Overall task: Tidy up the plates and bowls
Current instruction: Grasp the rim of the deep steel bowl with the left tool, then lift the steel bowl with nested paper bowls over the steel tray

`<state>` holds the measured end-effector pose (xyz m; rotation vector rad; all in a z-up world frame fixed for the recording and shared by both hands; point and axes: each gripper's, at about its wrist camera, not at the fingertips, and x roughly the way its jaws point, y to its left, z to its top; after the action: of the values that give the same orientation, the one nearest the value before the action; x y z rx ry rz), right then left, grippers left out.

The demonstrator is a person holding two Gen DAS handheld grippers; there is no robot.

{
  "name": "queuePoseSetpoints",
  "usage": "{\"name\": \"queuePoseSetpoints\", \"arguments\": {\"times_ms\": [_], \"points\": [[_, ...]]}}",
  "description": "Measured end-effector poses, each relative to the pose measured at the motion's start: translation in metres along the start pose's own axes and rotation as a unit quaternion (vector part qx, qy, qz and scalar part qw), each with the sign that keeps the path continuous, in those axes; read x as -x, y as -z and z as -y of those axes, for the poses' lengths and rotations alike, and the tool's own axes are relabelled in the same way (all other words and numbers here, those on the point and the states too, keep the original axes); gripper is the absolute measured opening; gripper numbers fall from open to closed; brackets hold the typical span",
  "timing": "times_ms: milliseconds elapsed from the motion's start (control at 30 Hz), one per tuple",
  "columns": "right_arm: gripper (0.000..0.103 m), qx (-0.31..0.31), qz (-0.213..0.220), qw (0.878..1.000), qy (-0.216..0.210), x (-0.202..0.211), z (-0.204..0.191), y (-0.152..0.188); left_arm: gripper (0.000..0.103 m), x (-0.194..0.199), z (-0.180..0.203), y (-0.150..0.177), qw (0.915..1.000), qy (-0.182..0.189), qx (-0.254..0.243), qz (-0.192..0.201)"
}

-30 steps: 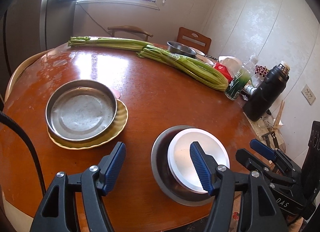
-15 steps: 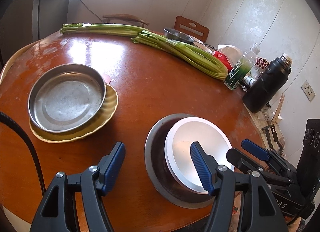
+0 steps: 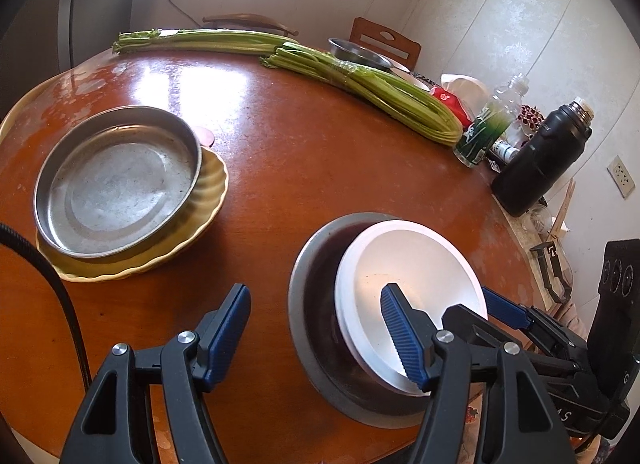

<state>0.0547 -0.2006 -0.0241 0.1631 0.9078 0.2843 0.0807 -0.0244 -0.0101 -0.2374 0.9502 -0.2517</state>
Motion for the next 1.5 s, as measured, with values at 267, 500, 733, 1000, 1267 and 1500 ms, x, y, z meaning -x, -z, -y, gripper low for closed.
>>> {"name": "queuePoseSetpoints", "arguments": {"times_ms": [267, 500, 733, 1000, 1267, 1500], "points": [[0.074, -0.005, -0.016, 1.000, -0.011, -0.009, 0.000, 0.003, 0.067, -0.013, -0.008, 0.001, 0.9998, -0.003, 0.005, -0.016], [0.074, 0.002, -0.026, 0.999, -0.025, -0.013, -0.006, 0.004, 0.067, -0.020, -0.008, 0.001, 0.9997, 0.007, 0.004, -0.023], [0.074, 0.008, -0.050, 0.998, -0.045, -0.022, -0.014, 0.011, 0.067, -0.030, -0.006, 0.003, 0.9991, 0.010, 0.000, -0.042], [0.075, 0.010, -0.050, 0.998, -0.048, -0.022, -0.014, 0.012, 0.065, -0.034, 0.003, 0.005, 0.9985, 0.027, -0.015, -0.045], [0.075, 0.022, -0.050, 0.998, -0.041, -0.022, -0.018, 0.012, 0.063, -0.031, 0.012, 0.007, 0.9978, 0.048, -0.022, -0.041], [0.075, 0.026, -0.048, 0.998, -0.039, -0.021, -0.019, 0.012, 0.064, -0.030, 0.018, 0.009, 0.9977, 0.045, -0.031, -0.041]]}}
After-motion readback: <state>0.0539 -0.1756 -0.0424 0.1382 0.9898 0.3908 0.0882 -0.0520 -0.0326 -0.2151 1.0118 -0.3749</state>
